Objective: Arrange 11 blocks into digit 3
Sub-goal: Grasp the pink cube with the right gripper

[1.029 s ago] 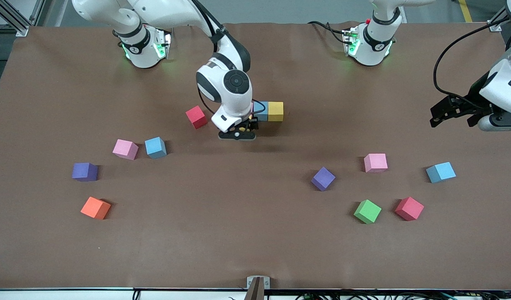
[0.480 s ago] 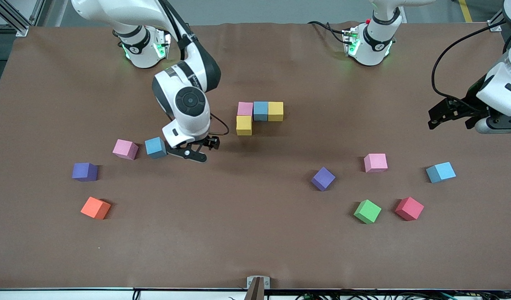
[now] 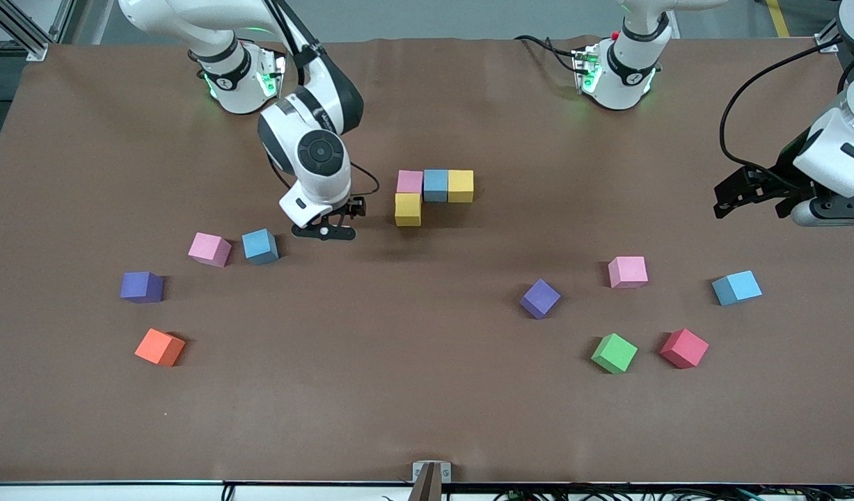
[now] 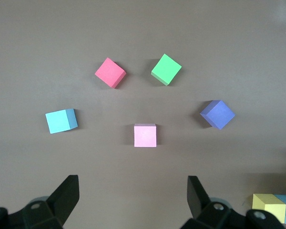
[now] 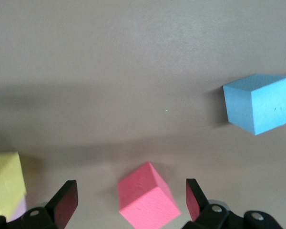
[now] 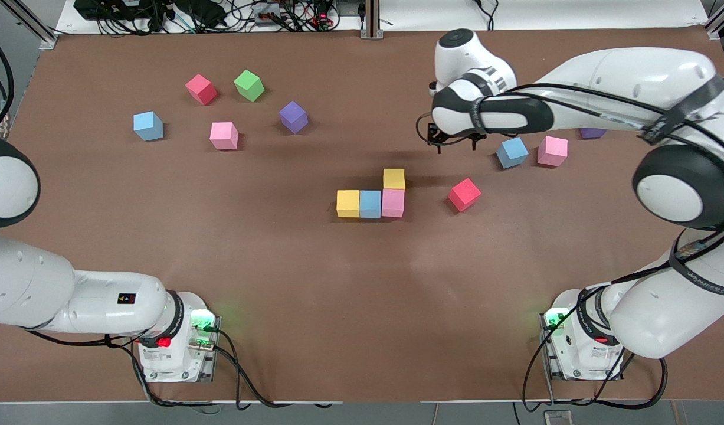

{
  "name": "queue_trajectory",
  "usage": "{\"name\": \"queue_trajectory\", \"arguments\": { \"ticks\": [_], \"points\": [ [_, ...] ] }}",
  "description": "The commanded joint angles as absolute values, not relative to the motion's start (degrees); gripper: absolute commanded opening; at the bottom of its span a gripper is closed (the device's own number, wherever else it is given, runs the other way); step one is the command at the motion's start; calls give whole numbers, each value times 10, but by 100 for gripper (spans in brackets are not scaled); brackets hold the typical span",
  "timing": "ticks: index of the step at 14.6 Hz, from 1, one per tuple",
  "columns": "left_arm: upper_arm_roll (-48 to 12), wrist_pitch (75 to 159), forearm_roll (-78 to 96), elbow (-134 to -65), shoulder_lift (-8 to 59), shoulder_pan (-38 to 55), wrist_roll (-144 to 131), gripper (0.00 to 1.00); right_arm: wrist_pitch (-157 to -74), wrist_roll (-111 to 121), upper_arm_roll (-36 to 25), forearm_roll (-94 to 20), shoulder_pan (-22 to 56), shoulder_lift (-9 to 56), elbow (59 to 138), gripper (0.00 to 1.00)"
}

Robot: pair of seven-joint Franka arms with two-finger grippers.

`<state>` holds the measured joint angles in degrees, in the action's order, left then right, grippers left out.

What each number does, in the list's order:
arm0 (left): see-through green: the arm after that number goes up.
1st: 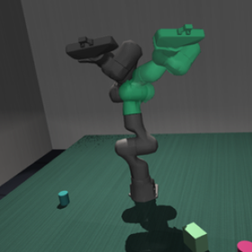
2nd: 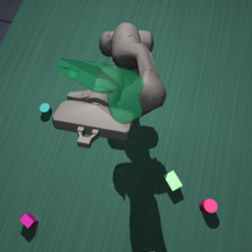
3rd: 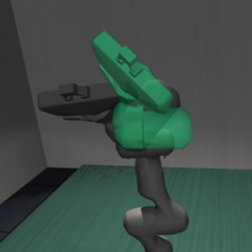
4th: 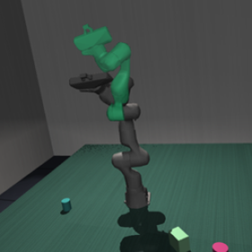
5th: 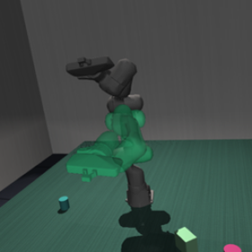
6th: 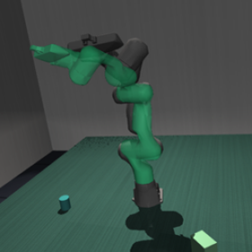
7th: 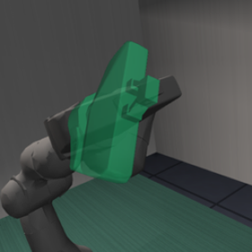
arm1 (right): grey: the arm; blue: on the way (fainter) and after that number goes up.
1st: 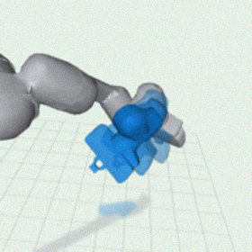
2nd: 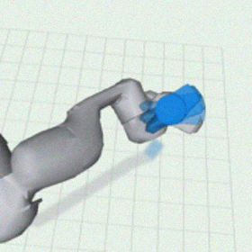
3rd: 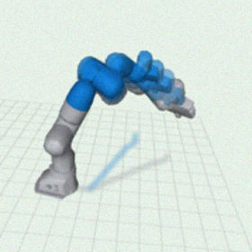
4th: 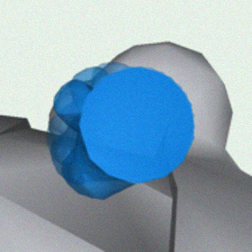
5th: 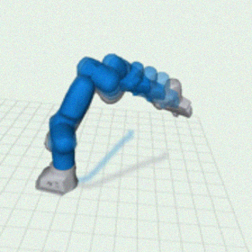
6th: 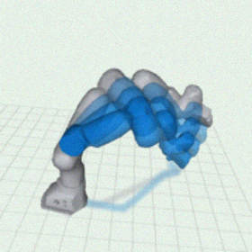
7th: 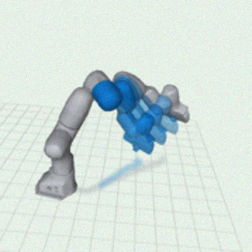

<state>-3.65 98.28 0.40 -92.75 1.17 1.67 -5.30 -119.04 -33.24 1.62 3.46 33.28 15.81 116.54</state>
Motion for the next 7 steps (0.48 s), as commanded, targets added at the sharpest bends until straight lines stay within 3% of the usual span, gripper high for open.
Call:
{"name": "queue_trajectory", "arguments": {
  "ticks": [1,7],
  "points": [
    [-36,985,8,-924,11,19,-60,100,-1201,-200,74,31,243,98,1243,100],
    [-37,985,9,-923,11,19,-60,100,-1268,-155,136,29,216,68,1322,100]
  ]
}}
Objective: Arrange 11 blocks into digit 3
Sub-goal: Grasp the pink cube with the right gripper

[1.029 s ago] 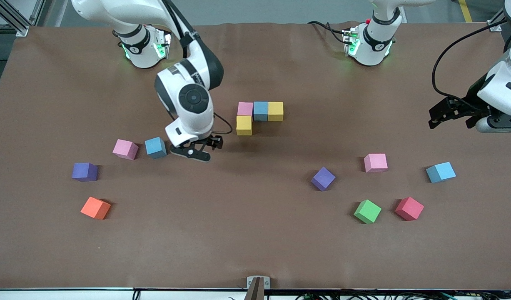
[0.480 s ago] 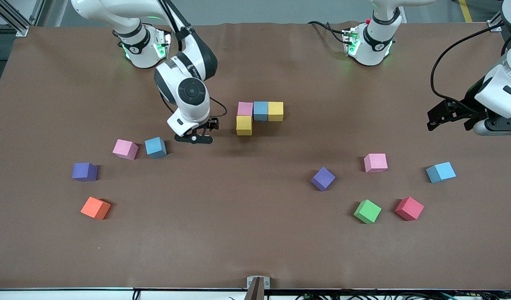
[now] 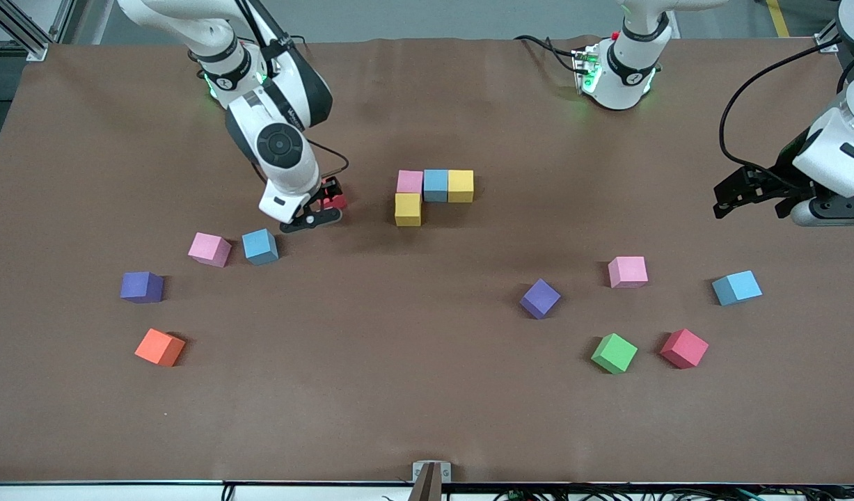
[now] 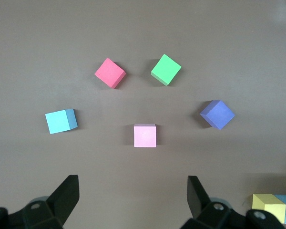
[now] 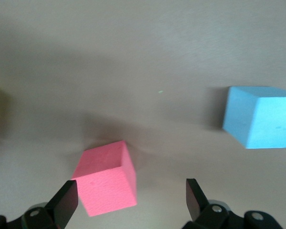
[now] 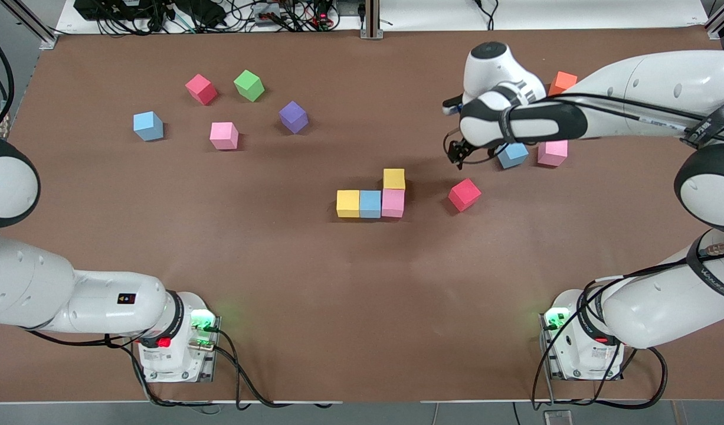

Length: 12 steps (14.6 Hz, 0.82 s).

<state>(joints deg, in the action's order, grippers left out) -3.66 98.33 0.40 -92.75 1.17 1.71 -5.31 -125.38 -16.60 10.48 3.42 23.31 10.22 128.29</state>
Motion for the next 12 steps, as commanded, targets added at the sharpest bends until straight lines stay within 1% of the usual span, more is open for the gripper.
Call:
{"name": "queue_trajectory", "arguments": {
  "ticks": [1,4,8,10,12],
  "points": [
    [-37,985,9,-923,11,19,-60,100,-1277,-154,141,27,216,64,1333,100],
    [-37,985,9,-924,11,20,-60,100,-1357,-138,156,27,214,72,1368,100],
    [-37,985,11,-923,11,20,-60,100,-1367,-122,158,26,206,74,1380,100],
    [-37,985,11,-924,11,19,-59,100,-1387,-123,161,26,205,75,1394,100],
    [-37,986,11,-923,11,21,-60,100,-1424,-122,161,25,205,84,1407,100]
  ]
}}
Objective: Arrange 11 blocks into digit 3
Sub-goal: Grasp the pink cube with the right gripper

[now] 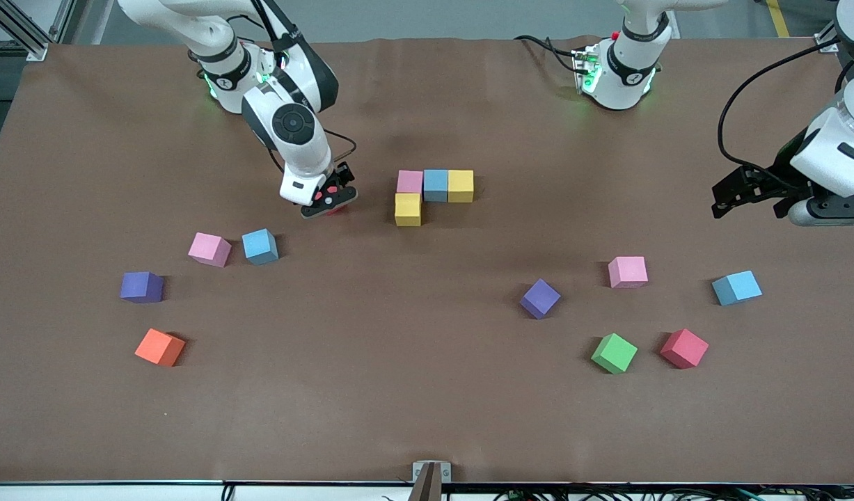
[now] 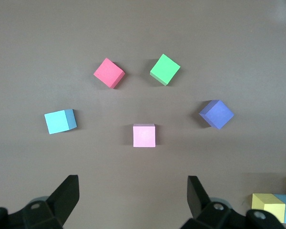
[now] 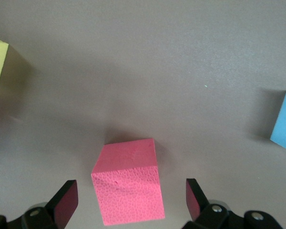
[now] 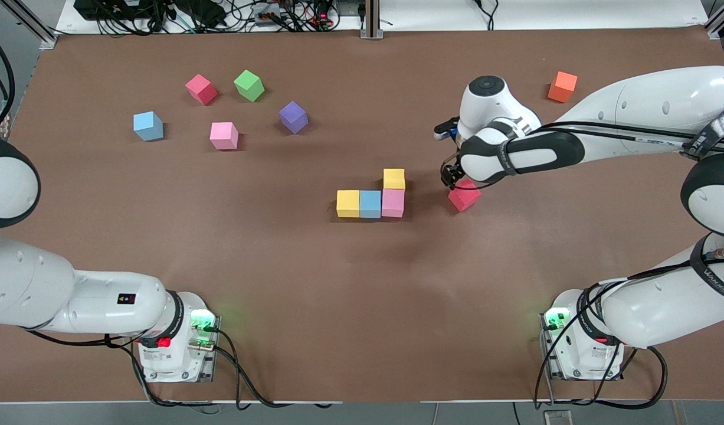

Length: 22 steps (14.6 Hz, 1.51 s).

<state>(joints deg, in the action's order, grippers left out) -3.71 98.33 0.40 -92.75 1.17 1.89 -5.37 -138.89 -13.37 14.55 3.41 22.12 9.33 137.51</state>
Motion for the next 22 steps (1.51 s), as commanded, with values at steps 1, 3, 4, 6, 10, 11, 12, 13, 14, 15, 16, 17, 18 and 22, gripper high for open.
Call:
{"name": "queue_trajectory", "arguments": {
  "ticks": [1,3,4,6,10,11,12,13,14,15,16,17,18,22],
  "points": [
    [-37,986,11,-924,11,20,-60,100,-1432,-123,161,25,205,87,1409,100],
    [-37,990,11,-924,11,20,-60,100,-1433,-122,162,25,206,92,1409,100],
    [-37,990,11,-924,11,20,-59,100,-1433,-122,162,25,206,96,1409,100],
    [-38,993,13,-924,11,20,-60,100,-1436,-122,162,25,207,99,1409,100],
    [-38,994,12,-924,11,20,-60,100,-1444,-122,162,25,209,106,1409,100],
    [-38,997,12,-924,11,21,-60,100,-1444,-122,162,25,210,106,1409,100],
    [-38,998,12,-924,11,21,-60,100,-1445,-122,162,25,210,107,1409,100],
    [-38,998,12,-924,11,21,-60,100,-1446,-121,162,25,210,110,1409,100],
    [-38,998,12,-924,11,21,-60,100,-1446,-121,161,25,209,111,1409,100],
    [-38,998,13,-924,11,21,-60,100,-1445,-120,161,25,208,111,1409,99],
    [-38,998,12,-924,11,21,-60,100,-1445,-120,161,26,208,112,1409,97],
    [-38,998,13,-924,11,20,-60,100,-1445,-120,161,26,207,115,1409,95],
    [-38,998,12,-924,11,21,-60,100,-1446,-120,161,26,207,118,1409,93],
    [-38,998,12,-924,12,21,-60,100,-1446,-120,161,26,206,122,1408,75]
  ]
}}
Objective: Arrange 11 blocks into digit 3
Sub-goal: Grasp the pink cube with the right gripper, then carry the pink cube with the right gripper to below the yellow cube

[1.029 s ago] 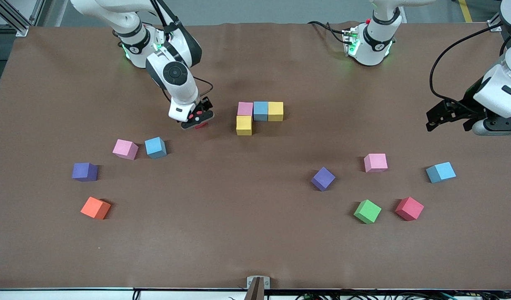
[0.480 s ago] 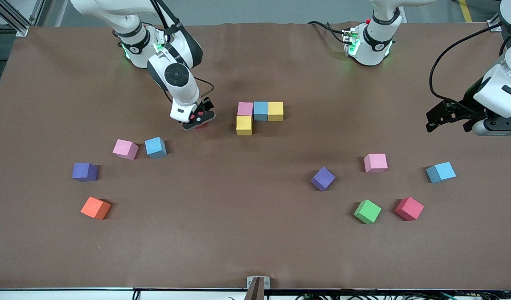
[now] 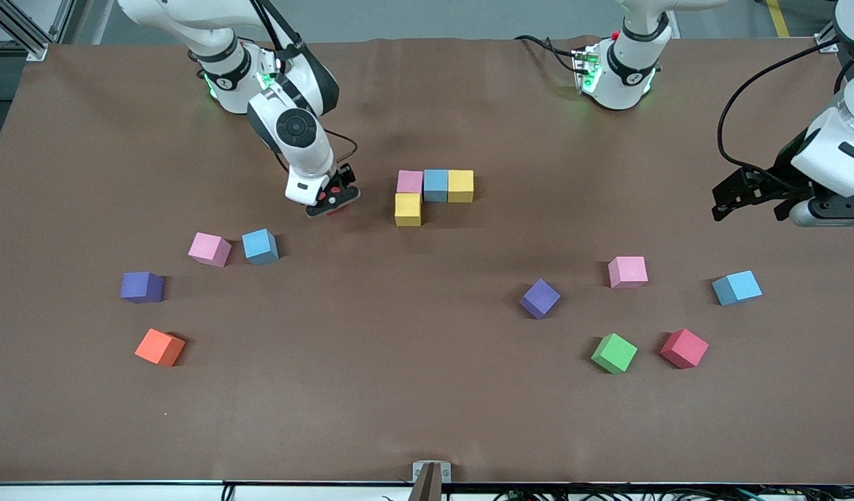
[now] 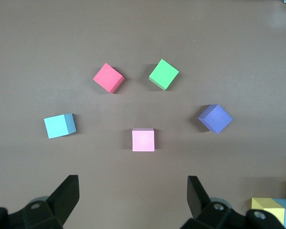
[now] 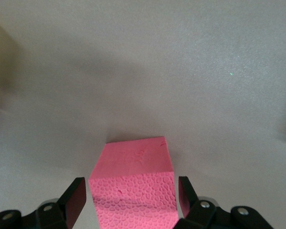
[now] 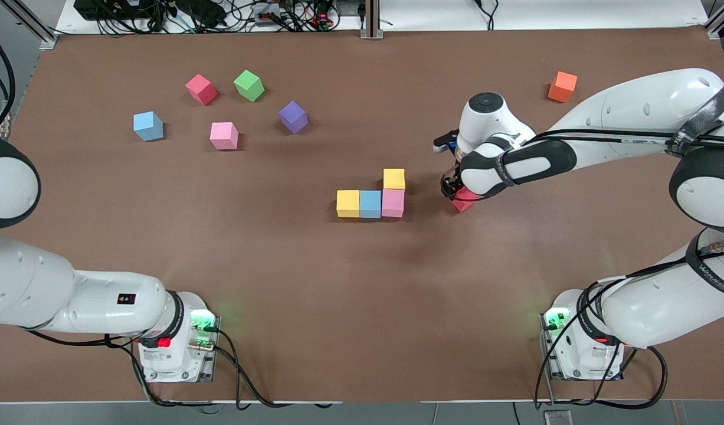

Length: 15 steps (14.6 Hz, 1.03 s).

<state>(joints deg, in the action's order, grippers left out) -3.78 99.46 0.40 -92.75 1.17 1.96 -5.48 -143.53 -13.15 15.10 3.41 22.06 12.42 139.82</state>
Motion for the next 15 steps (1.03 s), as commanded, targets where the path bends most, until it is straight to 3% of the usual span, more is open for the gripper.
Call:
{"name": "queue_trajectory", "arguments": {
  "ticks": [1,4,7,11,15],
  "points": [
    [-38,998,12,-924,12,21,-60,100,-1446,-120,161,26,206,122,1408,70],
    [-38,997,12,-925,11,20,-60,100,-1445,-125,161,26,202,122,1405,57],
    [-38,996,12,-925,11,20,-60,100,-1442,-127,160,26,193,120,1397,56],
    [-38,997,12,-925,11,21,-60,100,-1430,-130,156,26,168,120,1371,46],
    [-38,996,12,-925,11,21,-60,100,-1335,-167,145,25,163,147,1248,45]
  ]
}}
